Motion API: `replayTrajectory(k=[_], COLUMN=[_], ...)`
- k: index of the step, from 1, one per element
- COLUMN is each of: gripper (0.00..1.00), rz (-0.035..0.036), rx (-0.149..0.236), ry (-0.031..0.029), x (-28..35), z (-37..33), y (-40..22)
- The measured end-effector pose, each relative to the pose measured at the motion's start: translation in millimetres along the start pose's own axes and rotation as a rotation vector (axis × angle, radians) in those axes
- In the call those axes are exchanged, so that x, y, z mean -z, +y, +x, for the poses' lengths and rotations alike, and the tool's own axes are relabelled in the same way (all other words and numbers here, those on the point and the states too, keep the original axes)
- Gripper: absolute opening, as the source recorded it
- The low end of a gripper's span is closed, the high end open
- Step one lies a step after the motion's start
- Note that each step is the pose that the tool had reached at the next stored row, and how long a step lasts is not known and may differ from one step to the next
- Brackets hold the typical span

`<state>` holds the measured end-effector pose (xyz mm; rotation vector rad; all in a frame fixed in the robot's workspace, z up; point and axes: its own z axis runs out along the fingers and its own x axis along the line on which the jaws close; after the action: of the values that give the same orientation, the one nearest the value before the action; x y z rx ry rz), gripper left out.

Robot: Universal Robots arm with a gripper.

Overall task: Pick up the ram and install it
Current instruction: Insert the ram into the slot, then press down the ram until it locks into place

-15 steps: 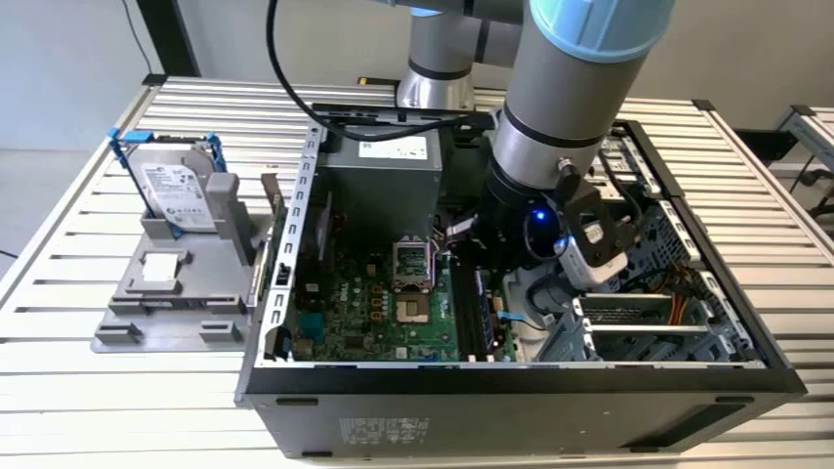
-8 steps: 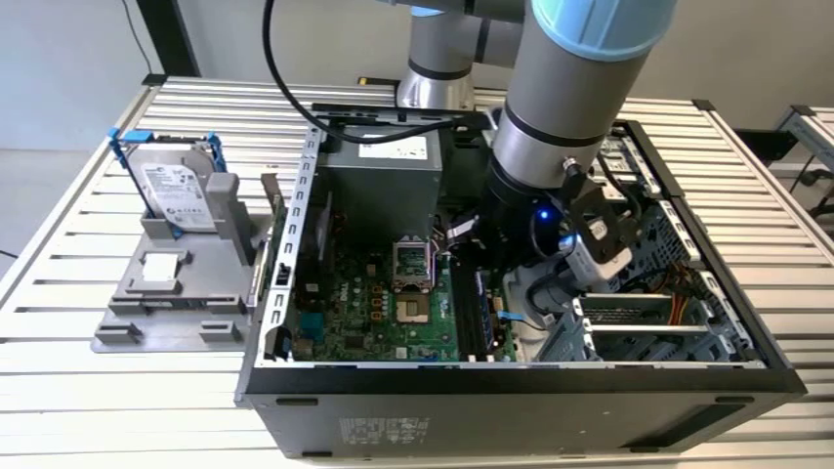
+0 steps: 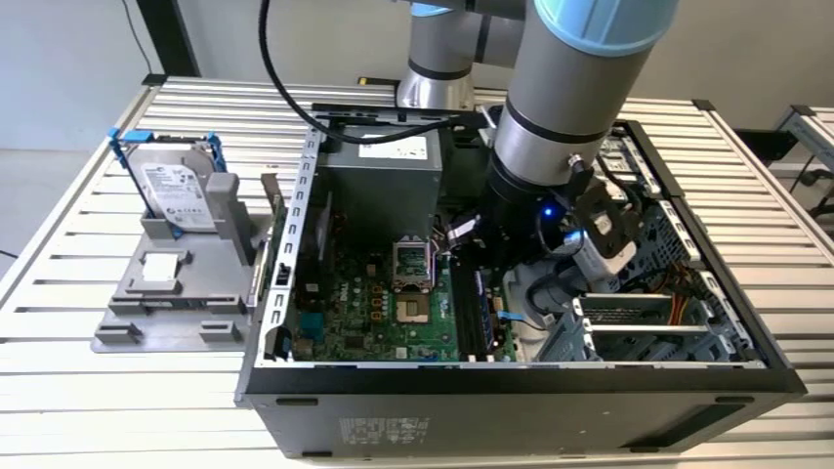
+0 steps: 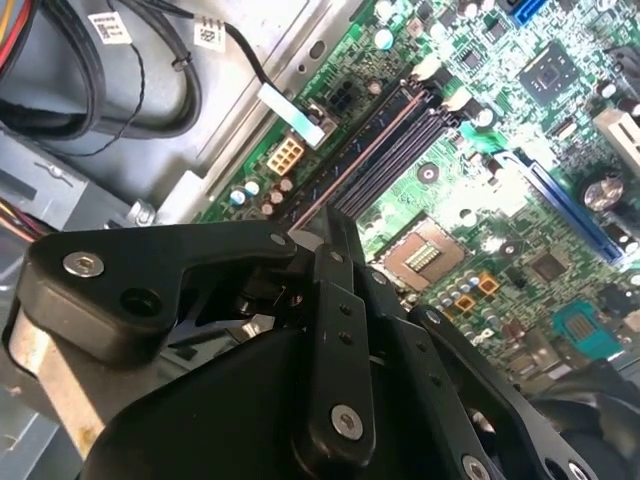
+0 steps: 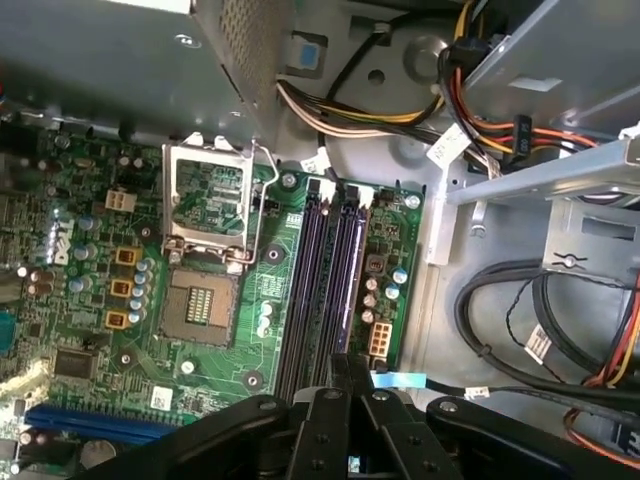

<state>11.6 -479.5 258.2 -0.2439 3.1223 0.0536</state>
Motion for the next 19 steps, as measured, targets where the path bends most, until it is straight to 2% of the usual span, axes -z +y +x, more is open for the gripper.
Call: replayTrajectory(k=[11,19], gripper=[0.00,0.00], rz=[-0.0012,-0.0026], rx=[0.134,0.251], ry=[0.0046,0.0085], x=[0.3,0.3], z=[0.0,0.0], y=[0.0,-0.1])
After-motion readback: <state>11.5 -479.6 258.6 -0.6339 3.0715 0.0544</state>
